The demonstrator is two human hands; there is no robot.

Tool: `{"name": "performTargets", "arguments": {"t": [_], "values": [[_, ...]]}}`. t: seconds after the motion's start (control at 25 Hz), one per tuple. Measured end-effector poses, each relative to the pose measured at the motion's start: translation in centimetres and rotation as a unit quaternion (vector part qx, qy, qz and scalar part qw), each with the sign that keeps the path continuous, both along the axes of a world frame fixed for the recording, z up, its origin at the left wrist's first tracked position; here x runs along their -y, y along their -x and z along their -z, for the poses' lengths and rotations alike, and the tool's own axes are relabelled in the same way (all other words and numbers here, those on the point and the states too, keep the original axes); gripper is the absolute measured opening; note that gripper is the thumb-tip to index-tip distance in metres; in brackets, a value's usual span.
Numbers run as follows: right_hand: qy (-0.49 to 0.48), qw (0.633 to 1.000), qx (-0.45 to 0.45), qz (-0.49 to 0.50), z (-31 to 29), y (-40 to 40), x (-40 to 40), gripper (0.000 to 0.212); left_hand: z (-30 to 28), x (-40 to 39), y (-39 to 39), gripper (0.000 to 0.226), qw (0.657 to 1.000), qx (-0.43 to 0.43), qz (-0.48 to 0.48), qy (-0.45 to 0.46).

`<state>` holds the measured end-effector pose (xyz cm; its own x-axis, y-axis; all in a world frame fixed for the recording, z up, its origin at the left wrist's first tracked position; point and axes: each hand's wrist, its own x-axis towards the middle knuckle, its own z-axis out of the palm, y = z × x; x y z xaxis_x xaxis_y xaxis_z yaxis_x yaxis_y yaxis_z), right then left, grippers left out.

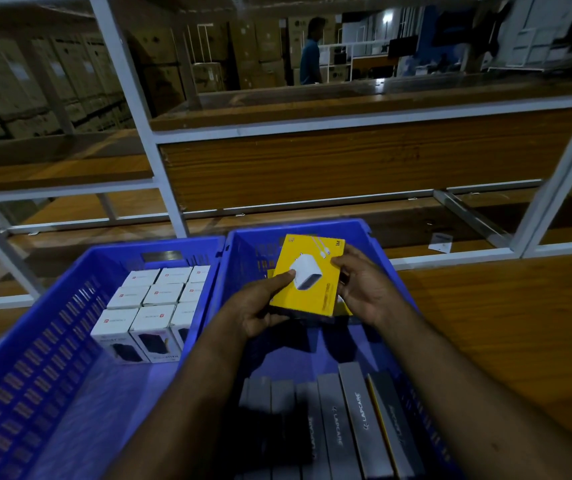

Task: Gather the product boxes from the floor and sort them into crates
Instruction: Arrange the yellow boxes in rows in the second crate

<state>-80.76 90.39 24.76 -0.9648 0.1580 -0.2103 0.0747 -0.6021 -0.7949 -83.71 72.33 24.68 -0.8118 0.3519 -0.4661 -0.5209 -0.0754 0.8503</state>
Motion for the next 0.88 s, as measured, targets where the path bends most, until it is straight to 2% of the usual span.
{"name": "performTargets", "arguments": {"t": [0.08, 0.16, 0.28, 0.44, 0.52, 0.6, 0.68, 0.76, 0.8, 0.88], "values": [[-0.064, 0.995, 0.060, -0.051, 0.4, -0.3, 0.6, 0.015, 0.2, 0.3, 0.4, 0.027, 0.999, 0.020, -0.024, 0.003], [-0.117, 0.978, 0.109, -0.136, 1.1, -0.7, 1.6, 0.015, 0.5, 0.7, 0.9, 0.022, 0.997, 0.026, -0.068, 0.020], [-0.150, 0.957, 0.121, -0.218, 1.8, -1.4, 3.4, 0.016, 1.1, 1.4, 1.6, 0.027, 0.988, 0.027, -0.154, 0.003], [-0.160, 0.958, 0.129, -0.200, 2.5, -1.3, 4.8, 0.009, 1.2, 1.4, 1.7, 0.030, 0.985, 0.017, -0.174, 0.001], [-0.164, 0.955, 0.142, -0.202, 2.6, -1.2, 4.9, 0.012, 1.2, 1.4, 1.8, 0.031, 0.984, 0.011, -0.175, 0.006], [-0.173, 0.960, 0.151, -0.161, 2.3, -0.9, 4.5, 0.015, 1.0, 1.6, 1.6, 0.028, 0.984, -0.008, -0.177, 0.001], [-0.159, 0.973, 0.150, -0.075, 1.5, -0.1, 3.1, 0.021, 0.7, 1.6, 1.6, 0.027, 0.983, -0.060, -0.171, 0.010], [-0.106, 0.985, 0.131, -0.021, 0.8, 0.3, 1.0, 0.014, 0.2, 1.4, 1.1, 0.020, 0.979, -0.139, -0.147, 0.037], [-0.087, 0.988, 0.125, -0.012, 0.5, 0.3, 0.1, 0.010, 0.0, 1.3, 0.8, 0.019, 0.976, -0.170, -0.127, 0.049], [-0.104, 0.986, 0.124, -0.034, 0.6, 0.3, -1.2, 0.025, -0.1, 1.2, 0.7, 0.029, 0.976, -0.185, -0.096, 0.061]]}}
